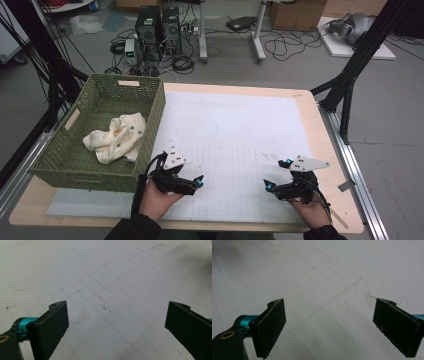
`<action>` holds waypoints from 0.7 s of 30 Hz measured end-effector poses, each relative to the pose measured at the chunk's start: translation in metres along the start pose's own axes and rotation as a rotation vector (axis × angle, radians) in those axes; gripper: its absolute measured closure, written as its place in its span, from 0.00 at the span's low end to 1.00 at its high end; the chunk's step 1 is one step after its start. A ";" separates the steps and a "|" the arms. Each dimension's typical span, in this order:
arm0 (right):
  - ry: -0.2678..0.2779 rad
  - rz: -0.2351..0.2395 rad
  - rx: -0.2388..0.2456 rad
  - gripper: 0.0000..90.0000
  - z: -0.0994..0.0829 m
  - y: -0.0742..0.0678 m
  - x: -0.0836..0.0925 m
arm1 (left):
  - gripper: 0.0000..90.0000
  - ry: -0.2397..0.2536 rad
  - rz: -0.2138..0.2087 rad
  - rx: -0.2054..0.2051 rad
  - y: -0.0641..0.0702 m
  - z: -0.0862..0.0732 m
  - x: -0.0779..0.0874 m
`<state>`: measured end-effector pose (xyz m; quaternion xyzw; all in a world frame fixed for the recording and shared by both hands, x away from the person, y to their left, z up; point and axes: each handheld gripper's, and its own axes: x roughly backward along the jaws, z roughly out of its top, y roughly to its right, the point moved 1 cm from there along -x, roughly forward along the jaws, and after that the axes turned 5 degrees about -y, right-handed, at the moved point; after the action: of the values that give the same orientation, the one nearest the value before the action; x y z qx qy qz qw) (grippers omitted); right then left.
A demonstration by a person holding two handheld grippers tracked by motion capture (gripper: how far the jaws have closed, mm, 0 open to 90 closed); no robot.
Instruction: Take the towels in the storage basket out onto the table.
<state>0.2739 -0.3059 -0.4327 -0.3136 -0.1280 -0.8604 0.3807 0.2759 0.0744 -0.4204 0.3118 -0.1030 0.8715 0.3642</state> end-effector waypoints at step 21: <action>-0.017 0.003 0.012 0.11 0.001 -0.002 -0.005 | 0.07 -0.014 -0.018 0.004 0.002 0.001 -0.003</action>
<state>0.2751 -0.3012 -0.4346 -0.3185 -0.1360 -0.8566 0.3826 0.2763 0.0710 -0.4217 0.3198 -0.1008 0.8661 0.3707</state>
